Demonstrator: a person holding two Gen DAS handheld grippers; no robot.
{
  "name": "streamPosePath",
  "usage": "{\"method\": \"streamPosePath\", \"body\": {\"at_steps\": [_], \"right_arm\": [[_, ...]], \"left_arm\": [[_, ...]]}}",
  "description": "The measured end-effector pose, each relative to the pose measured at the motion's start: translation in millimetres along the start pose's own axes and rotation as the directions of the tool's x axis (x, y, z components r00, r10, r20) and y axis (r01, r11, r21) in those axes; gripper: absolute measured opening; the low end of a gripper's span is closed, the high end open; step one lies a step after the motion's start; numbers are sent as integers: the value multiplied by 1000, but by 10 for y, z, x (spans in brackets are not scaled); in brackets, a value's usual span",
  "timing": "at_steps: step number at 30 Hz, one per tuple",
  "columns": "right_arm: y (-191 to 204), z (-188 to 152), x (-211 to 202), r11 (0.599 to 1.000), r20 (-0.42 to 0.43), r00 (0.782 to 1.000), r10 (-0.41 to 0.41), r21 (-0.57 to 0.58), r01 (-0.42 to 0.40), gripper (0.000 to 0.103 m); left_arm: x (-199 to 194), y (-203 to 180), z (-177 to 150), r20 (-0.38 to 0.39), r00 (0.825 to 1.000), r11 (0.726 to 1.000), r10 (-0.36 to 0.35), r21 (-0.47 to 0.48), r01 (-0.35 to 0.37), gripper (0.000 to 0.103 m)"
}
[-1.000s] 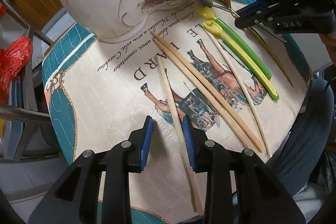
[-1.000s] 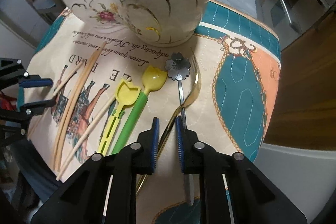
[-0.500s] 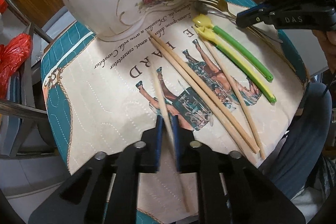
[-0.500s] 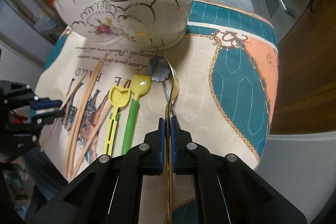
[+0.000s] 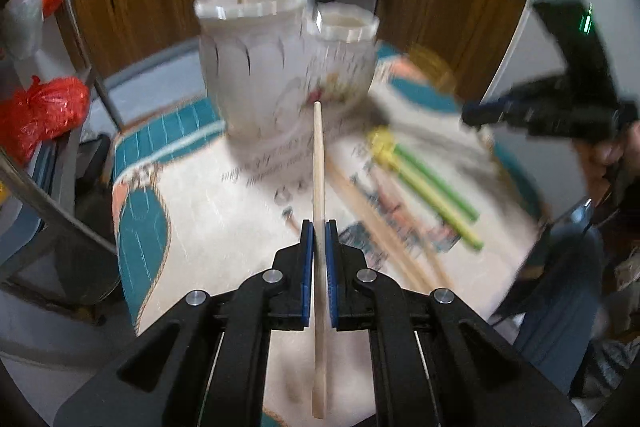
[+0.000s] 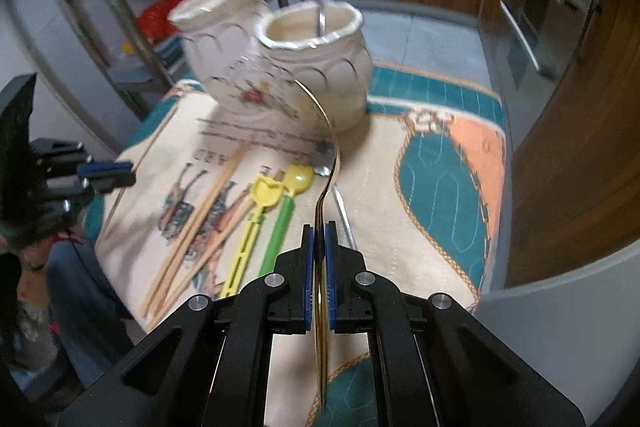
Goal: Organize utensils
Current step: 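Carry the chopstick into the taller pot while the right tool lowers the gold fork into the shorter pot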
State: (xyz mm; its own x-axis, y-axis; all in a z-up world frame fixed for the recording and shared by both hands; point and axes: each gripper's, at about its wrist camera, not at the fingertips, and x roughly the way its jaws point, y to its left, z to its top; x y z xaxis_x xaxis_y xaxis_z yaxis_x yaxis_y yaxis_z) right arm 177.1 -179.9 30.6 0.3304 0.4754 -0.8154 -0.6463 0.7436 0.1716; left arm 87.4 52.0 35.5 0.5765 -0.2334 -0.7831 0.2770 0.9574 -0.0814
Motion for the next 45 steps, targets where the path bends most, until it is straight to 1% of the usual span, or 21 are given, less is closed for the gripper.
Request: {"method": "streamPosePath", "body": {"at_steps": [2, 5, 7, 8, 12, 14, 18, 20, 24, 26, 29, 30, 33, 38, 40, 42, 44, 45], "right_arm": [[13, -48, -65, 1000, 45, 999, 13, 3, -13, 6], [12, -121, -167, 999, 128, 991, 31, 10, -33, 6], [53, -169, -222, 999, 177, 984, 34, 3, -35, 6], [63, -196, -244, 999, 200, 979, 39, -1, -39, 6], [75, -261, -285, 998, 245, 968, 54, 1, -56, 6], [68, -286, -311, 998, 265, 962, 60, 3, -63, 6], [49, -278, -381, 997, 304, 950, 74, 7, -80, 6], [31, -249, -440, 996, 336, 938, 82, 7, -89, 6], [-3, -142, -549, 995, 407, 909, 91, 7, -102, 6], [-20, -82, -574, 994, 431, 898, 94, 6, -107, 6], [-43, 26, -593, 993, 460, 882, 103, -2, -115, 6], [-51, 61, -596, 993, 467, 878, 103, -3, -115, 6], [-68, 220, -636, 992, 498, 860, 114, -18, -121, 6], [-51, 457, -704, 992, 535, 836, 125, -40, -123, 6], [-43, 550, -740, 991, 551, 824, 134, -51, -126, 6], [-34, 637, -783, 990, 572, 809, 139, -63, -125, 6], [-20, 728, -809, 990, 589, 796, 139, -70, -122, 6], [-18, 769, -820, 990, 596, 790, 141, -74, -121, 6]], "left_arm": [[-78, -1, -24, 59, 998, 1000, 0, -20, 1, 6], [-188, 22, -1, 160, 987, 999, 0, -42, 7, 6], [-256, 48, 53, 230, 973, 998, 7, -58, 7, 6], [-284, 49, 64, 267, 964, 998, 0, -65, 18, 6], [-339, 72, 112, 343, 939, 993, -14, -104, 52, 6], [-327, 80, 150, 368, 930, 992, -8, -117, 54, 6], [-294, 92, 237, 399, 917, 988, -23, -129, 80, 6], [-306, 96, 251, 417, 908, 987, -30, -128, 91, 6], [-320, 128, 354, 459, 888, 986, -23, -136, 95, 6], [-334, 161, 401, 481, 877, 986, -12, -142, 91, 6], [-368, 230, 496, 514, 858, 984, -4, -152, 96, 6], [-384, 258, 542, 530, 848, 984, 4, -154, 92, 6], [-417, 302, 641, 556, 831, 983, 15, -159, 89, 6], [-469, 349, 788, 603, 797, 985, 27, -152, 82, 6], [-493, 358, 825, 627, 778, 985, 39, -154, 75, 6], [-520, 397, 877, 650, 759, 984, 41, -159, 83, 6], [-539, 429, 913, 664, 746, 983, 44, -163, 88, 6], [-553, 448, 953, 677, 735, 982, 47, -165, 89, 6]]}}
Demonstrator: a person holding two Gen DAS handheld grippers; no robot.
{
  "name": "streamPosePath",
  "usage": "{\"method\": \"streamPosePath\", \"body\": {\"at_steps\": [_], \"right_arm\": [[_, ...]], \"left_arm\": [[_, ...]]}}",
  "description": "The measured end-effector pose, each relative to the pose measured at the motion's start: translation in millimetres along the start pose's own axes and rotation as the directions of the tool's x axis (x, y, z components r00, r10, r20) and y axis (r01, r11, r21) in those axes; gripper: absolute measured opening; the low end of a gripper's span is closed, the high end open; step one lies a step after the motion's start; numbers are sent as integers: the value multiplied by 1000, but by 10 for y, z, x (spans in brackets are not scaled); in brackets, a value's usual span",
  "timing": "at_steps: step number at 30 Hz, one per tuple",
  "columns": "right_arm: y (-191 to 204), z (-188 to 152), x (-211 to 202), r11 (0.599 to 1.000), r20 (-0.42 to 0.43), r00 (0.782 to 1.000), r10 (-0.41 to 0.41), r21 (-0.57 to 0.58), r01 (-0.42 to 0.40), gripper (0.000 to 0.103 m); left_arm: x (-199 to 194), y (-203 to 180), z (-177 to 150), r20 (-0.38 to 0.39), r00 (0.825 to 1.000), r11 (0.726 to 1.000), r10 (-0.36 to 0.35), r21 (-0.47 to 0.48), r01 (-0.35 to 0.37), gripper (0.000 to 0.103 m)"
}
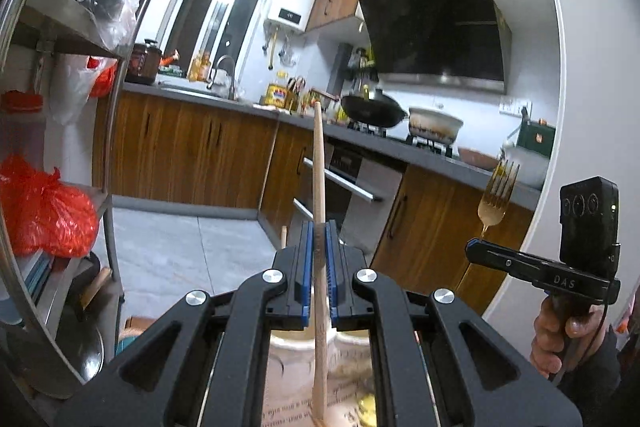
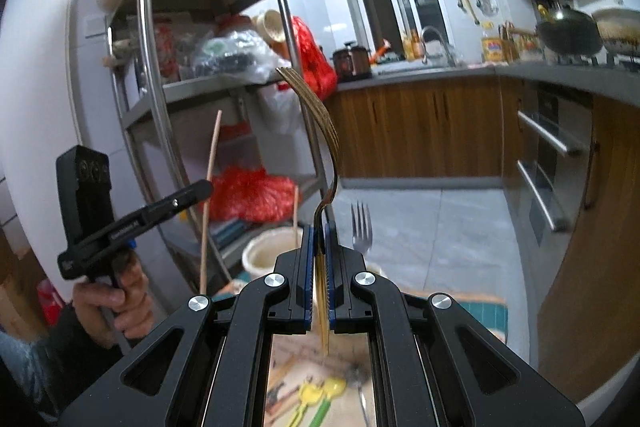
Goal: Organize utensils
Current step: 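Carry the chopstick into the taller pot while the right tool lowers the gold fork into the shorter pot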
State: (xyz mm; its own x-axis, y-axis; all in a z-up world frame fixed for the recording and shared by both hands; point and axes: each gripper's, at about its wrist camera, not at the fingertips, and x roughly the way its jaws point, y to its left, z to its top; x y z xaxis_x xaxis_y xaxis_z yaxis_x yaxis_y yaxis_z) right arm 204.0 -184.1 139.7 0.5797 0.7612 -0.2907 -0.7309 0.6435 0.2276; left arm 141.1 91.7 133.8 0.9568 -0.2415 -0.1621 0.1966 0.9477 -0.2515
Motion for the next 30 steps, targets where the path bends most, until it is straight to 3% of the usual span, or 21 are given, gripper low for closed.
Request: {"method": "streamPosePath", "body": {"at_steps": [5, 8, 12, 24, 30], "right_arm": [[-10, 140, 94, 1000, 37, 999, 3, -4, -3, 6], [-28, 195, 200, 1000, 42, 999, -6, -7, 6, 6], [-60, 202, 381, 999, 29, 999, -31, -16, 32, 6], [-129, -80, 667, 998, -87, 995, -55, -21, 53, 6], [-158, -199, 761, 999, -135, 989, -54, -11, 53, 6]], "left_arm": [[84, -1, 173, 90, 996, 1000, 25, 9, -26, 6], [179, -36, 231, 167, 983, 996, 79, 23, -84, 6], [371, -19, 178, 190, 975, 993, 114, 11, -118, 6], [646, 0, -241, 65, 982, 982, 176, 60, -180, 6], [612, -49, -377, 0, 974, 969, 228, 95, -227, 6]]}}
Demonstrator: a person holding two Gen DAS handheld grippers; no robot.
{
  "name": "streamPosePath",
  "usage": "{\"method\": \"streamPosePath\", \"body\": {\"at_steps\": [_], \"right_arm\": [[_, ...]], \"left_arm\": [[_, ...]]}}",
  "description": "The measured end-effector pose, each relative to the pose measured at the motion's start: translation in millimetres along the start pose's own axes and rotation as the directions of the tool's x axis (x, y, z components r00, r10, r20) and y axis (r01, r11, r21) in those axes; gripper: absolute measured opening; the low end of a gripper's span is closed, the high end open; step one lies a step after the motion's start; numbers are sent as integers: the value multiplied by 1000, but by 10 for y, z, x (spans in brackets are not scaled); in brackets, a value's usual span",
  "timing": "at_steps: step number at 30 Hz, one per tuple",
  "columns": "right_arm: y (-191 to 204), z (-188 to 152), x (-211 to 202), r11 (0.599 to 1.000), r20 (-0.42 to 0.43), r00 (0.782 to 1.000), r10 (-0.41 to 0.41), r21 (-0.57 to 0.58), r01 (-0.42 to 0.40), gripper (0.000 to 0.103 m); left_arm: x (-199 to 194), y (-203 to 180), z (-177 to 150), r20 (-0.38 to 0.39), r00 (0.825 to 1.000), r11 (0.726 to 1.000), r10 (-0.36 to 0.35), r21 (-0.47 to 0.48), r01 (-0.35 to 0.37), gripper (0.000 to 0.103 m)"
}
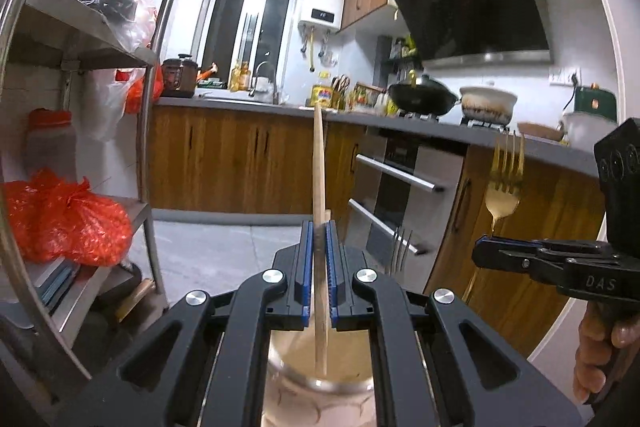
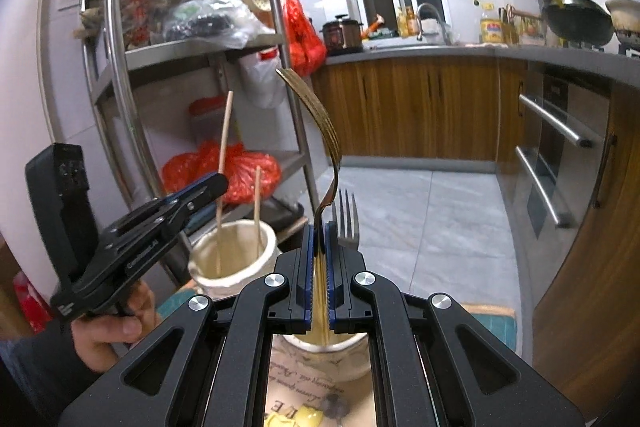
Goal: Organize utensils
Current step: 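Carry the chopstick into the taller pot while the right tool lowers the gold fork into the shorter pot, then open both tools to release the chopstick and gold fork into the pots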
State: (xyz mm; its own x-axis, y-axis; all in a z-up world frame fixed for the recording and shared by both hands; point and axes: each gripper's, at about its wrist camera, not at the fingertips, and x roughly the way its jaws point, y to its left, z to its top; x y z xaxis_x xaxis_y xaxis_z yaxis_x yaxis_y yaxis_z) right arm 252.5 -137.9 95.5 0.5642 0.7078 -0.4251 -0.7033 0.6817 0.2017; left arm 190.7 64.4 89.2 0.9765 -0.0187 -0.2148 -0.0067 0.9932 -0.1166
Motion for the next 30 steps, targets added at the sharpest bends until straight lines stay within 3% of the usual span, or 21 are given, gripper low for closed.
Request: {"method": "streamPosePath", "body": {"at_steps": [8, 14, 30], "right_arm": [[-25, -61, 186, 1000, -56, 998, 5, 18, -4, 6], [-69, -90, 326, 999, -75, 997, 0, 37, 2, 6], [-221, -52, 586, 993, -57, 998, 22, 118, -15, 6]], "left_arm": [[115, -32, -39, -117, 992, 999, 45, 14, -44, 6], [282, -4, -55, -224, 972, 997, 73, 18, -71, 6], [363, -33, -57, -242, 967, 997, 77, 43, -68, 8]]}}
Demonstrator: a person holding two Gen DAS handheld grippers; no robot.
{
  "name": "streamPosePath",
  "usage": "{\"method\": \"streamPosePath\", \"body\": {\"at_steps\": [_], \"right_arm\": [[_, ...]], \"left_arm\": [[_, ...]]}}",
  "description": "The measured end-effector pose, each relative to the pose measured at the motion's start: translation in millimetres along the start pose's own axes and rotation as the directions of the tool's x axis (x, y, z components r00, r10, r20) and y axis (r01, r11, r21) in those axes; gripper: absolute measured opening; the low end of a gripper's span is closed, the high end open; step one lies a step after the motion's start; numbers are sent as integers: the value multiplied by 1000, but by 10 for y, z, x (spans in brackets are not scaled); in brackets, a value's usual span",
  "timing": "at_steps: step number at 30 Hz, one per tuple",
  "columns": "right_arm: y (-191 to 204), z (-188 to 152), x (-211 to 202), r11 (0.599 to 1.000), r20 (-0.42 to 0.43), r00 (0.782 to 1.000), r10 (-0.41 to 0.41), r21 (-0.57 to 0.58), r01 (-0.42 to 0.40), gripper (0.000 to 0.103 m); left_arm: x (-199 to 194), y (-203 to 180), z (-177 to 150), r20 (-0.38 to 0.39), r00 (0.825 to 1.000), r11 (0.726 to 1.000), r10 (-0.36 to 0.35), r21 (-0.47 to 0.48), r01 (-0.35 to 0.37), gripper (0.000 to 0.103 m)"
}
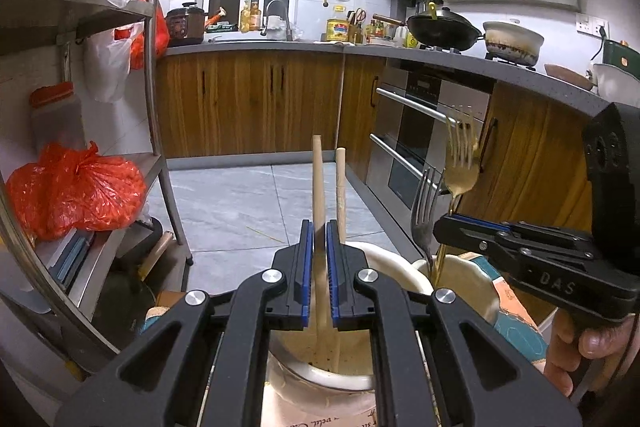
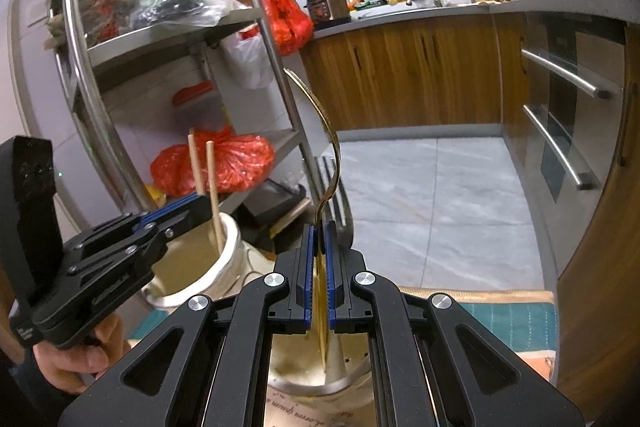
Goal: Organize utensils
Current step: 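Open both tools to release the chopstick and gold fork into the pots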
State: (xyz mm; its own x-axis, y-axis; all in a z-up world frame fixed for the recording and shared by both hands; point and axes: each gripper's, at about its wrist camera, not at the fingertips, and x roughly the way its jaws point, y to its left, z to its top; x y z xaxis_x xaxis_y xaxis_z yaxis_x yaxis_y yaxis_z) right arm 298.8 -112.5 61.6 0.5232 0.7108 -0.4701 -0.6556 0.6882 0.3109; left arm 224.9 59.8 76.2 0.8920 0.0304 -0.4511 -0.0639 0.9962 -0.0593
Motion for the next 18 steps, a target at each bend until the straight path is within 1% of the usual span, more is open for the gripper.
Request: {"method": "streamPosePath", "body": {"at_steps": [1, 2, 3, 4, 5, 6, 8, 10, 12, 16, 18], "right_arm": [[-13, 1, 10, 1000, 2, 1000, 0, 5, 0, 7], [-18, -4, 15, 1000, 4, 1000, 4, 9, -4, 7], [-22, -9, 25, 1000, 2, 1000, 7, 13, -7, 7], [-26, -14, 25, 1000, 0, 1000, 7, 12, -7, 7], [-22, -15, 30, 1000, -1, 1000, 5, 9, -5, 7], [-19, -19, 35, 1000, -5, 1000, 3, 6, -3, 7], [-13, -30, 43, 1000, -14, 1000, 1, 2, -1, 8], [-5, -41, 38, 1000, -14, 1000, -2, -2, 2, 16], [11, -53, 20, 1000, -13, 1000, -9, -10, 8, 21], [24, -64, -37, 1000, -4, 1000, -13, -19, 12, 29], [29, -71, -75, 1000, 2, 1000, -14, -22, 14, 32]], "left_arm": [[-6, -5, 0, 1, 1000, 1000, -3, 1, 3, 8], [-8, -11, 1, 1, 1000, 1000, -5, 2, 5, 12], [-17, -14, -2, 4, 1000, 1000, -7, 2, 7, 19], [-27, -16, -2, 8, 1000, 1000, -8, 2, 8, 23], [-39, -18, -4, 12, 1000, 1000, -7, 3, 7, 31], [-53, -20, -6, 18, 1000, 1000, -4, 6, 4, 34], [-76, -20, -6, 23, 1000, 1000, -5, 9, 5, 35], [-94, -15, 0, 27, 1000, 1000, -5, 6, 5, 38], [-120, -1, 3, 34, 999, 1000, -4, 4, 4, 43], [-183, 27, 12, 45, 999, 1000, -5, -2, 5, 47], [-213, 37, 12, 50, 999, 1000, -5, -1, 5, 51]]}}
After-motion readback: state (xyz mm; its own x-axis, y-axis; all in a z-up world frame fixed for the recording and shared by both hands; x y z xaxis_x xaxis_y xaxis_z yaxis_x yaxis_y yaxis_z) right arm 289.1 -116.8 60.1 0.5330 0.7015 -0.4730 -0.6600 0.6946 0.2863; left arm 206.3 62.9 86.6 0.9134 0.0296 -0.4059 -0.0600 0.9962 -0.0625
